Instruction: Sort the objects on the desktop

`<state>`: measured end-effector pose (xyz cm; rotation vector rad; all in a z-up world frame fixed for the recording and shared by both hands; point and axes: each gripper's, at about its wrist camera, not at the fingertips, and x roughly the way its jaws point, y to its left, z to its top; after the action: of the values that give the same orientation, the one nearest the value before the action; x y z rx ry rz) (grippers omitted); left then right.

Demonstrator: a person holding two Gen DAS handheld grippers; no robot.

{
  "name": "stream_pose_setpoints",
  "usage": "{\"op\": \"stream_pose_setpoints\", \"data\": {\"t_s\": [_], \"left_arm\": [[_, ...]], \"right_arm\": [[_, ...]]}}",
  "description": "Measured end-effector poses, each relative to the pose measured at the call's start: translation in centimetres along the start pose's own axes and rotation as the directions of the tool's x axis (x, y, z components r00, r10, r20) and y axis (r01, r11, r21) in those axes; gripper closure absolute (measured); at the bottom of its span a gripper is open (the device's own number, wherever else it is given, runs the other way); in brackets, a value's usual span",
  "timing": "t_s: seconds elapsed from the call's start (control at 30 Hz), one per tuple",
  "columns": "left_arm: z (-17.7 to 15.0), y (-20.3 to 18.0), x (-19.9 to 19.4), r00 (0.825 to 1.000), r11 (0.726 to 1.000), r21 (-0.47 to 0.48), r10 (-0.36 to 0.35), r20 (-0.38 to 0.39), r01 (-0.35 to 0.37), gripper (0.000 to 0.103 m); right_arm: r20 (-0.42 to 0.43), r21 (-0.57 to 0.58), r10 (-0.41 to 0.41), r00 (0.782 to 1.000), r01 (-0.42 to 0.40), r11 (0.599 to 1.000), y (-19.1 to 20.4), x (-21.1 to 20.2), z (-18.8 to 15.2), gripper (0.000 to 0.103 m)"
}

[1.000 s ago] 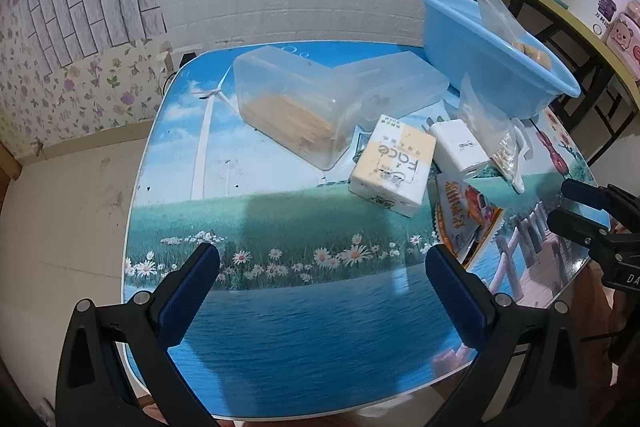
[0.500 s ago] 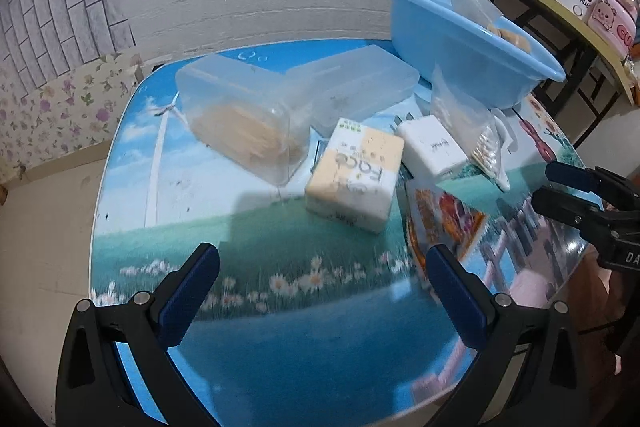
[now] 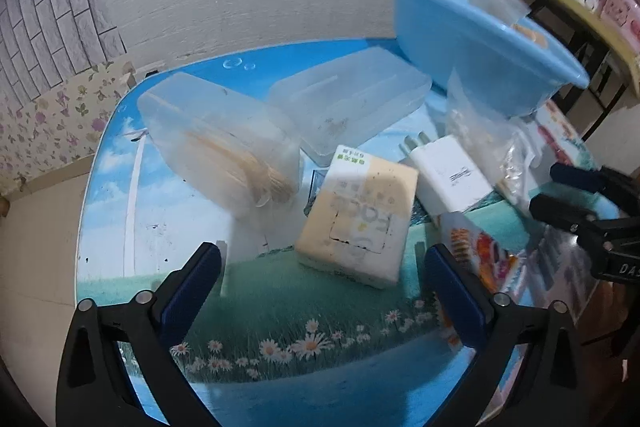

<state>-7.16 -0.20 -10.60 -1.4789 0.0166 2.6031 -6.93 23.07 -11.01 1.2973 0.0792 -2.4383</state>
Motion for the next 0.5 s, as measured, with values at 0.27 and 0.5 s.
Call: {"op": "stream_pose_setpoints", "data": {"t_s": [0.27,0.5], "left_arm": [[0.4,-0.9,-0.5,0.999,0.999,0.053,-0.009,0.033,0.007,0.049],[-0.2,-1.5,-0.9,0.999,0.997,0.076,-0.012,0.031,0.01,0.053]], "right_arm": [[0.013,-0.039,-0.024,1.0,0.025,0.999,0.2,0.4,0.0,0.042],[0.022,-0.013,0.012,1.0,-0.011,1.0,-0.8,-0.6,-0.3,0.063]]}}
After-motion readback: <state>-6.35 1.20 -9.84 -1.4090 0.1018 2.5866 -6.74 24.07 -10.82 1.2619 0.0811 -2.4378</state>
